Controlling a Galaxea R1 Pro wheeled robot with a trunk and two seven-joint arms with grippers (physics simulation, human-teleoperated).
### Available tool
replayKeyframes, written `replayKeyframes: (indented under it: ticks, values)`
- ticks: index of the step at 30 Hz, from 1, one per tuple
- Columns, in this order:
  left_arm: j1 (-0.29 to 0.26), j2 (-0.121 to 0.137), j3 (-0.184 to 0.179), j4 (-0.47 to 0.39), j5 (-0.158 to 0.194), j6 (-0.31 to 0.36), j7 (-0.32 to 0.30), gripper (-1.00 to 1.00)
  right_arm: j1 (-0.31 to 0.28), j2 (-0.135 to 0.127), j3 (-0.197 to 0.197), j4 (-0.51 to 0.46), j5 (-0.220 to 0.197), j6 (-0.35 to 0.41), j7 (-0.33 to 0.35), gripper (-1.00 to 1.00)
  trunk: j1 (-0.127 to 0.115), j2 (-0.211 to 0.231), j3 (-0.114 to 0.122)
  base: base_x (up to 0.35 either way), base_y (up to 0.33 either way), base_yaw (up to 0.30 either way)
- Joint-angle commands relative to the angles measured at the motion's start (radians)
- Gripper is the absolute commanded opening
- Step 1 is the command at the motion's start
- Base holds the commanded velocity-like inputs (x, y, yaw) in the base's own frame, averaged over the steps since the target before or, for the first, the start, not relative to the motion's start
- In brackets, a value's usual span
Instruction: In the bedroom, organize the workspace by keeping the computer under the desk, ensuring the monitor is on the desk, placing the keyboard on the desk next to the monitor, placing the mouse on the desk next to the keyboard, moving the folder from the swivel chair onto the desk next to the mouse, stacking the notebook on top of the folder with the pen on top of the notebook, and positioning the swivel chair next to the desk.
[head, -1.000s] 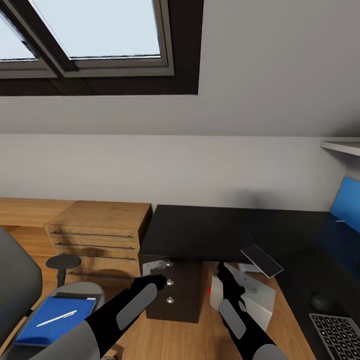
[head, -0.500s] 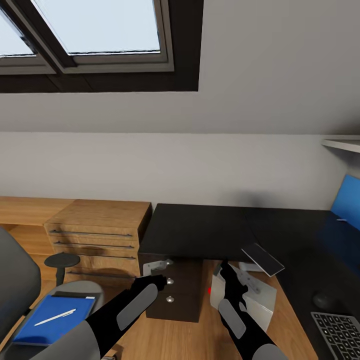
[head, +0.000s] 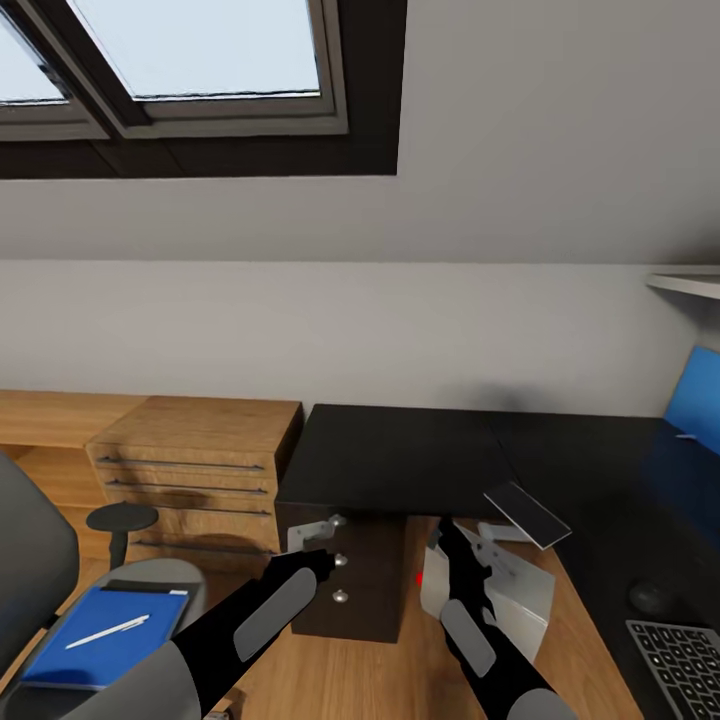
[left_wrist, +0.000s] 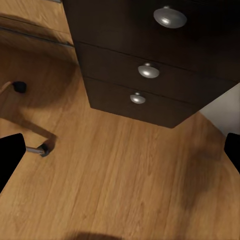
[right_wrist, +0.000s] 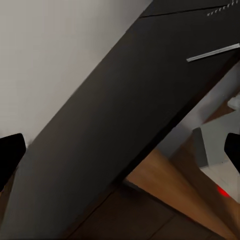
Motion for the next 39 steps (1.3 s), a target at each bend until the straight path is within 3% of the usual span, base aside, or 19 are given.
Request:
replayKeyframes:
  ticks: [1,6,7,10,11,14,16,17,21,25,26,33,39]
  values:
    - [-0.001,0.001,-0.003,-0.002,0.004,0.003,0.006,1.00,-0.001,-0.001,0.004,0.003,-0.018,-0.005,0.009,1.00,0.004,-0.008,-0.005,0.000,0.000,0.000]
    - [-0.001,0.002,-0.004,-0.009,0.004,0.001,0.004,1.00,0.000,-0.010,-0.006,0.039,-0.126,-0.005,0.142,1.00,0.023,-0.043,-0.020,0.000,0.000,0.000]
    - [-0.001,0.002,-0.004,-0.015,0.007,-0.001,-0.001,1.00,0.000,-0.017,-0.008,0.049,-0.168,-0.005,0.204,1.00,0.027,-0.050,-0.023,0.000,0.000,0.000]
    - [-0.001,0.002,-0.004,-0.018,0.022,-0.004,-0.023,1.00,0.000,-0.027,-0.009,0.063,-0.209,-0.004,0.258,1.00,0.039,-0.071,-0.033,0.000,0.000,0.000]
    - [-0.001,0.003,-0.004,-0.020,0.041,-0.006,-0.067,1.00,0.000,-0.046,-0.011,0.079,-0.255,-0.002,0.296,1.00,0.042,-0.078,-0.036,0.000,0.000,0.000]
    - [-0.001,0.006,-0.004,-0.020,0.046,-0.006,-0.079,1.00,0.000,-0.057,-0.013,0.083,-0.298,0.001,0.327,1.00,0.054,-0.099,-0.045,0.000,0.000,0.000]
    - [-0.001,0.008,-0.004,-0.020,0.047,-0.006,-0.083,1.00,0.000,-0.062,-0.019,0.086,-0.349,0.011,0.357,1.00,0.062,-0.113,-0.052,0.000,0.000,0.000]
    - [-0.001,0.009,-0.005,-0.020,0.049,-0.006,-0.087,1.00,0.000,-0.071,-0.032,0.092,-0.460,0.071,0.387,1.00,0.065,-0.120,-0.055,0.000,0.000,0.000]
    - [-0.001,0.011,-0.006,-0.021,0.054,-0.006,-0.100,1.00,0.000,-0.080,-0.040,0.094,-0.540,0.141,0.400,1.00,0.081,-0.148,-0.067,0.000,0.000,0.000]
    - [-0.001,0.018,-0.005,-0.026,0.063,-0.006,-0.119,1.00,0.000,-0.093,-0.043,0.095,-0.558,0.155,0.401,1.00,0.096,-0.176,-0.080,0.000,0.000,0.000]
    - [-0.001,0.030,-0.007,-0.047,0.075,-0.005,-0.132,1.00,-0.001,-0.100,-0.045,0.094,-0.577,0.160,0.400,1.00,0.100,-0.183,-0.083,0.000,0.000,0.000]
    - [-0.001,0.038,-0.010,-0.065,0.093,-0.002,-0.141,1.00,-0.001,-0.102,-0.046,0.092,-0.662,0.161,0.399,1.00,0.127,-0.232,-0.105,0.000,0.000,0.000]
    - [-0.001,0.039,-0.015,-0.066,0.095,-0.001,-0.142,1.00,-0.001,-0.098,-0.065,0.089,-0.697,0.137,0.400,1.00,0.150,-0.274,-0.124,0.000,0.000,0.000]
